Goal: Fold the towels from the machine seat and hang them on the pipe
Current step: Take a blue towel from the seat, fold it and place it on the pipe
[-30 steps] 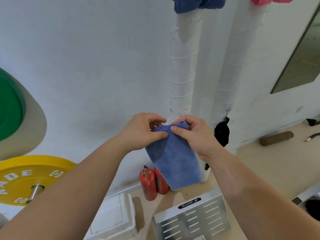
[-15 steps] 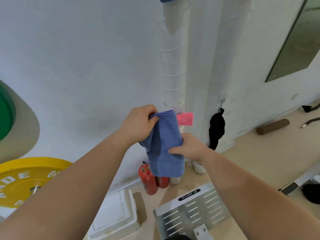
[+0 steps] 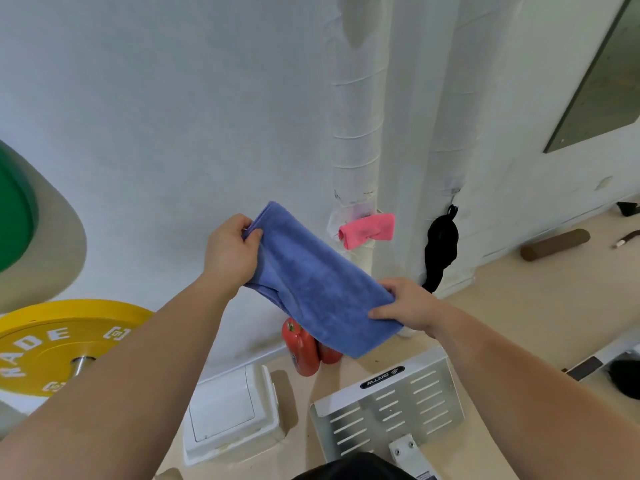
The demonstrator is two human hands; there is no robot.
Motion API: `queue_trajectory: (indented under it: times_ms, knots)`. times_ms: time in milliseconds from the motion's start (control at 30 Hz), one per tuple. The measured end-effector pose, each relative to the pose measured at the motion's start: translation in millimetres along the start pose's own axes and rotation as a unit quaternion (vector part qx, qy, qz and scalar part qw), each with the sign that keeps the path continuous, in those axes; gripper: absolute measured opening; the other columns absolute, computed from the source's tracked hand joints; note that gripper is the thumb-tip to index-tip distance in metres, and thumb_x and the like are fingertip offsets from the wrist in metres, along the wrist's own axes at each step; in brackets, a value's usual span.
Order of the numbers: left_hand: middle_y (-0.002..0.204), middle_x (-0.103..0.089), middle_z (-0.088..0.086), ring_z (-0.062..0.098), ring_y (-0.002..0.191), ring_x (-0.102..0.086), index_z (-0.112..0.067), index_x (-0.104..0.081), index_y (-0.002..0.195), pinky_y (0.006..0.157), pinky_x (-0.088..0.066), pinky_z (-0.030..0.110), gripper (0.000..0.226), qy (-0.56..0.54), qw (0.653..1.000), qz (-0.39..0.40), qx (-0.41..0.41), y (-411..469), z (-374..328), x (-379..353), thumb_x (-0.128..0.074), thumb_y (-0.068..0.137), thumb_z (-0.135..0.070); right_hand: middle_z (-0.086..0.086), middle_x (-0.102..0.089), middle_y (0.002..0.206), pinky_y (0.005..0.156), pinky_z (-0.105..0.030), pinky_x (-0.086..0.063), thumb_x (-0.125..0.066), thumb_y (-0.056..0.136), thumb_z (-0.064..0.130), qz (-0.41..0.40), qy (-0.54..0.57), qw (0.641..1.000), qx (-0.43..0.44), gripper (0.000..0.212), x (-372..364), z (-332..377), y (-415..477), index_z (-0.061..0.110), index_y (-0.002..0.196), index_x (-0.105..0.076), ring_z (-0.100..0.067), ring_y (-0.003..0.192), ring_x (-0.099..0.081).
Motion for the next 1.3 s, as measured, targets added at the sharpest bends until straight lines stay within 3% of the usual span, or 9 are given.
queue_trajectory:
  times_ms: [67,233,433,567,733,967,1133,1233,1300]
  knots:
    - [0.088,-0.065,0.010,0.029,0.080,-0.057,-0.010,-0.062,0.093,0.072,-0.048,0.040,0.013,-0.013,0.999,0.001,0.034,-3.0,18.9,-0.4,-0.053,0.098,-0.018,-0.005,-0.070,0.085,0.064,-0.020,-0.052,-0.081,0.079,0.014,-0.027,0.070,0.997,-0.027,0.024,6.6,-11.5,-3.0,0.002,0.099,-0.073,-0.013,0.076,-0.062]
    - [0.091,-0.066,0.006,0.032,0.088,-0.062,-0.016,-0.061,0.096,0.076,-0.048,0.041,0.009,-0.038,0.997,0.018,0.067,-18.3,46.6,-12.5,-0.056,0.099,-0.022,-0.014,-0.072,0.089,0.069,-0.040,-0.060,-0.072,0.090,0.009,-0.217,0.294,0.929,-0.060,0.015,25.0,-26.7,-11.3,0.000,0.102,-0.068,-0.022,0.078,-0.069]
    - [0.089,-0.069,-0.003,0.024,0.086,-0.066,-0.030,-0.061,0.096,0.081,-0.055,0.044,0.007,-0.068,0.995,0.046,0.054,-35.3,37.8,-36.3,-0.057,0.098,-0.025,-0.006,-0.070,0.082,0.077,-0.049,-0.060,-0.076,0.087,0.022,-0.307,0.303,0.896,-0.102,0.013,16.0,-16.3,-12.1,0.015,0.089,-0.065,-0.031,0.081,-0.070]
    - [0.091,-0.070,-0.008,0.018,0.085,-0.065,-0.031,-0.063,0.113,0.077,-0.050,0.032,0.019,-0.032,0.997,0.067,-0.015,-49.4,11.4,-56.0,-0.055,0.099,-0.022,-0.008,-0.065,0.078,0.076,-0.058,-0.058,-0.076,0.082,0.021,-0.307,0.310,0.896,-0.075,0.016,-1.1,17.5,-10.9,0.021,0.078,-0.061,-0.032,0.077,-0.066]
    - [0.089,-0.070,-0.012,0.011,0.079,-0.064,-0.030,-0.067,0.115,0.068,-0.046,0.019,0.023,-0.029,0.995,0.076,-0.053,-68.1,-14.9,-76.4,-0.056,0.098,-0.020,-0.007,-0.070,0.086,0.077,-0.057,-0.060,-0.071,0.081,0.021,-0.260,0.327,0.908,-0.023,0.011,-27.7,57.9,-7.6,0.027,0.084,-0.063,-0.032,0.086,-0.072]
    - [0.095,-0.076,-0.014,0.003,0.088,-0.069,-0.036,-0.070,0.117,0.082,-0.055,0.029,0.032,-0.099,0.989,0.104,-0.046,-79.8,-30.3,-85.9,-0.055,0.098,-0.015,0.000,-0.077,0.089,0.072,-0.046,-0.064,-0.064,0.095,0.012,-0.234,0.361,0.903,0.006,0.017,-42.2,77.6,-10.3,0.027,0.100,-0.069,-0.022,0.086,-0.076]
    - [0.092,-0.076,-0.020,0.001,0.086,-0.071,-0.068,-0.061,0.094,0.080,-0.057,0.028,0.046,-0.172,0.976,0.134,-0.012,-84.2,-27.2,-87.1,-0.070,0.090,-0.024,-0.008,-0.077,0.084,0.076,-0.043,-0.062,-0.046,0.096,0.005,-0.190,0.400,0.896,0.019,0.037,-45.7,83.5,-17.2,0.021,0.090,-0.079,-0.027,0.082,-0.075]
    - [0.094,-0.076,-0.017,0.002,0.086,-0.071,-0.060,-0.062,0.100,0.083,-0.060,0.032,0.049,-0.170,0.977,0.124,-0.012,-82.0,-22.5,-85.3,-0.070,0.088,-0.013,0.000,-0.076,0.084,0.077,-0.029,-0.059,-0.045,0.096,-0.002,-0.167,0.418,0.893,0.029,0.040,-45.5,85.8,-21.3,0.024,0.089,-0.075,-0.009,0.079,-0.073]
    - [0.095,-0.077,-0.013,0.005,0.088,-0.072,-0.049,-0.068,0.104,0.087,-0.059,0.038,0.043,-0.170,0.976,0.138,-0.006,-76.6,-18.3,-82.9,-0.066,0.090,-0.008,0.004,-0.074,0.098,0.089,-0.030,-0.056,-0.054,0.091,-0.004,-0.211,0.309,0.925,0.063,0.036,-34.4,80.7,-20.3,0.028,0.098,-0.070,-0.004,0.089,-0.070]
Point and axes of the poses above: each hand's wrist, its own y-axis towards the middle knuckle, its own x-axis out of the back of the hand, z = x × y, the point moved 6 cm from there along y, towards the middle knuckle
